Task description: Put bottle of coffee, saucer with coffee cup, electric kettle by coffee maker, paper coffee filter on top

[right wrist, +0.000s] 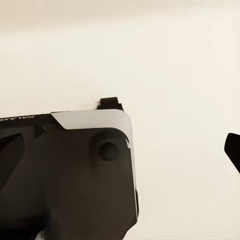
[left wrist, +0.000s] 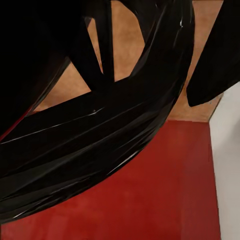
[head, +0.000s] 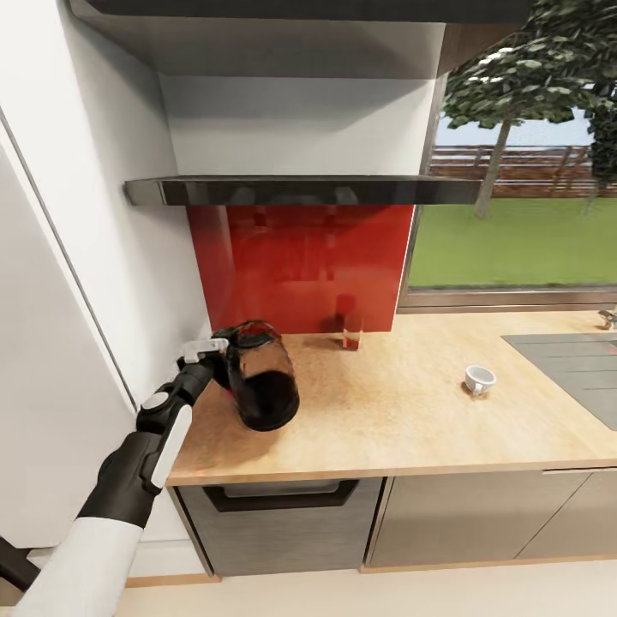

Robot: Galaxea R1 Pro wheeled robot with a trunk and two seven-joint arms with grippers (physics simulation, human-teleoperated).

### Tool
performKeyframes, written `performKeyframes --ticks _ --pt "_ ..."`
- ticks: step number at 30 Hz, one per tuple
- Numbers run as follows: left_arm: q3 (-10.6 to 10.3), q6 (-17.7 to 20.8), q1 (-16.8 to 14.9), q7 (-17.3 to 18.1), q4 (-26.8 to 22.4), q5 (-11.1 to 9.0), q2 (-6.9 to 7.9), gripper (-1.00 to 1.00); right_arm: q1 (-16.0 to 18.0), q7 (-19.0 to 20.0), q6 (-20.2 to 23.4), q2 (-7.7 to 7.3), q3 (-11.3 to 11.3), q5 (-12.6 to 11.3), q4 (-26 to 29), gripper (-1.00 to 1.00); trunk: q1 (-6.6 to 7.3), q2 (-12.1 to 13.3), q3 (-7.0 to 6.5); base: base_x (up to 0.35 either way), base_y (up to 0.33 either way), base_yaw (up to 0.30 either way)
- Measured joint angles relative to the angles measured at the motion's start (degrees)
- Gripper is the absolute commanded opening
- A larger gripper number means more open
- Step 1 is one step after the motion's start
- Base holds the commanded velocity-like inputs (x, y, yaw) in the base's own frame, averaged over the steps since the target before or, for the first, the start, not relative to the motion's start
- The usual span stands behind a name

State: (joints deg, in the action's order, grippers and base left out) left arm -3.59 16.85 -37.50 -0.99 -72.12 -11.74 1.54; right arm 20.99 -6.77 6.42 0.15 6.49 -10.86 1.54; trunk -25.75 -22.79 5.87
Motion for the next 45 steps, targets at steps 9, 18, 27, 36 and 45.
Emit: performKeyframes --ticks 9,18,27,36,45 --pt "-5.0 0.6 -0.6 -0.2 -3.0 0.5 -0.33 -1.0 0.0 -0.1 0.0 -0.18 -0.2 -0.2 0.1 1.0 0.0 0.0 0.0 0.0 0.0 -0.1" --pt "-4.9 0.6 -0.5 0.1 -3.3 0.6 0.56 -1.0 0.0 -0.1 -0.1 -0.32 -0.3 -0.2 0.1 1.0 0.0 0.0 0.0 0.0 0.0 -0.291" --pt "-5.2 0.5 -0.5 0.2 -4.0 0.6 0.52 -1.0 0.0 -0.1 -1.2 -0.33 -0.3 -0.2 0.0 1.0 0.0 0.0 0.0 0.0 0.0 -0.3" --pt "-4.9 0.5 -0.4 0.1 -4.2 0.6 0.55 -1.0 0.0 -0.1 -1.2 -0.33 -0.3 -0.3 0.0 1.0 0.0 0.0 0.0 0.0 -0.001 -0.3" --pt "-5.0 0.5 -0.4 0.0 -4.2 0.6 0.53 -1.0 0.0 -0.1 -1.2 -0.32 -0.3 -0.2 0.0 1.0 0.01 0.0 0.0 0.051 -0.195 -0.3"
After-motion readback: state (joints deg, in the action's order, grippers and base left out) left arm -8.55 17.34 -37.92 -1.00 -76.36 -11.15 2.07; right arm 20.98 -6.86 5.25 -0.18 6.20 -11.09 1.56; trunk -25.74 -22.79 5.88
